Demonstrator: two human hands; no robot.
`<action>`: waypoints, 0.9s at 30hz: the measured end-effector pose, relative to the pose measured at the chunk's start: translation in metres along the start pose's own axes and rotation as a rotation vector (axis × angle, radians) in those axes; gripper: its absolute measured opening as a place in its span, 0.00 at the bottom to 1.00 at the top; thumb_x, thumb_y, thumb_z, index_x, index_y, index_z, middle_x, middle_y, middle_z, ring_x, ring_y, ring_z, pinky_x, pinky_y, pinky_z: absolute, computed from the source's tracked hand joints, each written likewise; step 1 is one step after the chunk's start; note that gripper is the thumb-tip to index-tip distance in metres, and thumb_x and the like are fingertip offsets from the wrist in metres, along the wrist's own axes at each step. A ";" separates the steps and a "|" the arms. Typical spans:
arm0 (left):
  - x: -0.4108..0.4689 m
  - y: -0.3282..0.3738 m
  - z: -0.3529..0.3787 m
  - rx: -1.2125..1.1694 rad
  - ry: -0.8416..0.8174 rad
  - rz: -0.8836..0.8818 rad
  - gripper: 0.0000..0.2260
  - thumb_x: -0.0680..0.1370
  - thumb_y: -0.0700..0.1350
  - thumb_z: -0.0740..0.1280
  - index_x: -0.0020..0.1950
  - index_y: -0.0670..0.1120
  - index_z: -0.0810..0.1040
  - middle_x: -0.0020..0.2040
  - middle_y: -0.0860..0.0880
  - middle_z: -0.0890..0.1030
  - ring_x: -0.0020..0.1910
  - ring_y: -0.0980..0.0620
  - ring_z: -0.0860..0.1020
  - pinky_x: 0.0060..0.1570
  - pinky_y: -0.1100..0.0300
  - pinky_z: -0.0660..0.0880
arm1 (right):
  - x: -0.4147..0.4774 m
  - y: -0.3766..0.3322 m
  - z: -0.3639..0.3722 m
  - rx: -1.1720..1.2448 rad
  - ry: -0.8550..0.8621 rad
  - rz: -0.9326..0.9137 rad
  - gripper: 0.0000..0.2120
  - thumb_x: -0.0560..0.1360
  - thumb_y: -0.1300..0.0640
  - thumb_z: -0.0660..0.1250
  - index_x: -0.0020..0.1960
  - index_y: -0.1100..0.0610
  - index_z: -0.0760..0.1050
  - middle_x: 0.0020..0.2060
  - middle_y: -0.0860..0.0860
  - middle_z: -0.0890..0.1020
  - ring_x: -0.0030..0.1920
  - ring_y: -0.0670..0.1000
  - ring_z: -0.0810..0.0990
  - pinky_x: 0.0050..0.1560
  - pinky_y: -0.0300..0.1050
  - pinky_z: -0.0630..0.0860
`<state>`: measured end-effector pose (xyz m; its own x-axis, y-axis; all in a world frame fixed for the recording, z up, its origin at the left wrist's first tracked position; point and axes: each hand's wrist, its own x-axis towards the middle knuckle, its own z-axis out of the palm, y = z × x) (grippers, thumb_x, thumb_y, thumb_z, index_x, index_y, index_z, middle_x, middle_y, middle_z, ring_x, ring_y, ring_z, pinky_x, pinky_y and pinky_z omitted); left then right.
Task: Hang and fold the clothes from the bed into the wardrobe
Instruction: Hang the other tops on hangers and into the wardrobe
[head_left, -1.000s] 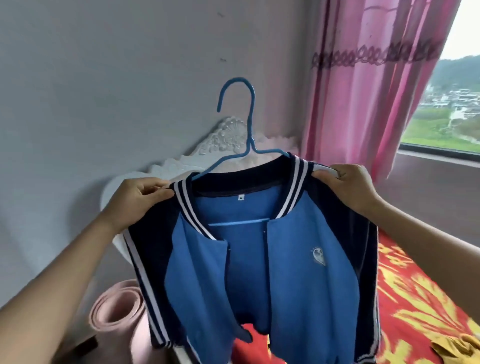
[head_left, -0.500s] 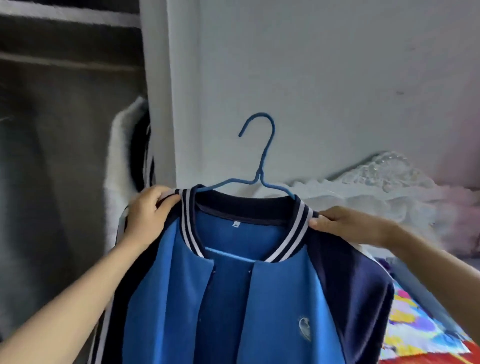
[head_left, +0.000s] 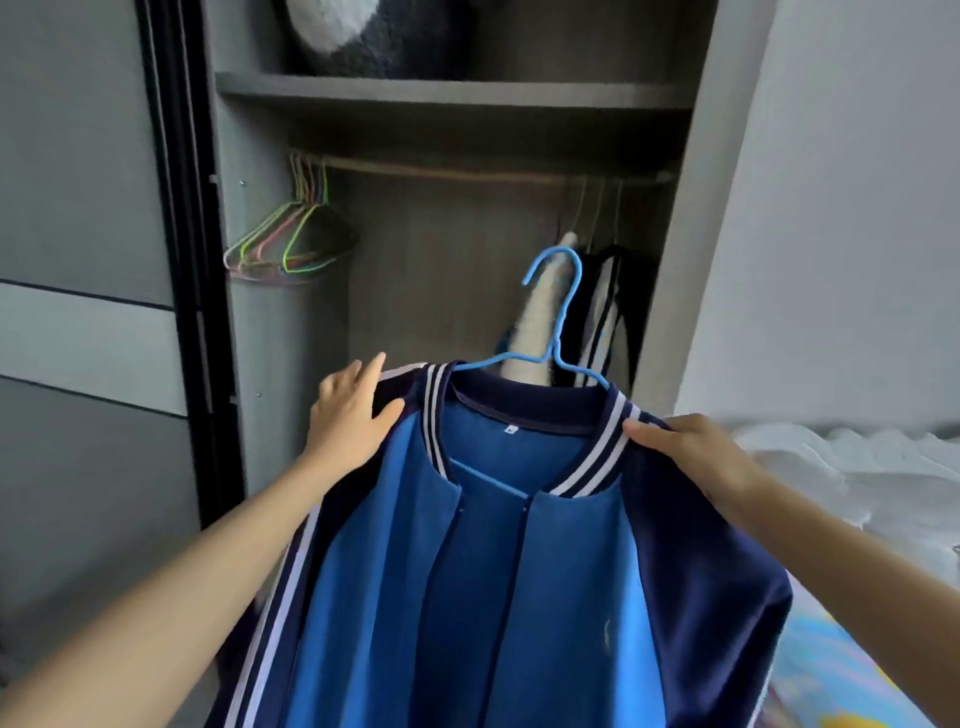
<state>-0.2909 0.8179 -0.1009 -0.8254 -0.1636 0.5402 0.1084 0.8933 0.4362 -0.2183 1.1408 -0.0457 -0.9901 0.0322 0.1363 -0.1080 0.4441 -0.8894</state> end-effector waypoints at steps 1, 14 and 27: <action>0.006 -0.016 -0.001 0.007 -0.001 -0.011 0.28 0.80 0.52 0.59 0.77 0.49 0.53 0.76 0.42 0.58 0.73 0.40 0.56 0.68 0.45 0.60 | 0.005 -0.006 0.012 0.011 0.027 0.013 0.14 0.75 0.53 0.68 0.42 0.64 0.81 0.39 0.60 0.84 0.41 0.59 0.83 0.49 0.52 0.78; 0.073 -0.119 -0.001 0.100 0.058 -0.085 0.29 0.78 0.51 0.62 0.76 0.45 0.55 0.73 0.39 0.61 0.70 0.38 0.58 0.65 0.45 0.63 | 0.089 -0.083 0.103 0.394 0.109 0.148 0.09 0.75 0.55 0.68 0.45 0.63 0.79 0.33 0.55 0.84 0.32 0.53 0.83 0.36 0.43 0.81; 0.234 -0.168 -0.007 0.200 0.377 -0.083 0.29 0.71 0.42 0.72 0.69 0.39 0.68 0.71 0.30 0.61 0.71 0.31 0.56 0.64 0.36 0.57 | 0.253 -0.159 0.118 0.361 0.286 0.059 0.13 0.75 0.59 0.63 0.57 0.63 0.73 0.46 0.58 0.80 0.44 0.57 0.79 0.48 0.47 0.76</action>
<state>-0.4985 0.6267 -0.0430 -0.5626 -0.3470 0.7504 -0.0905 0.9281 0.3613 -0.4623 0.9728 0.0791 -0.9366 0.3164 0.1507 -0.1268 0.0951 -0.9874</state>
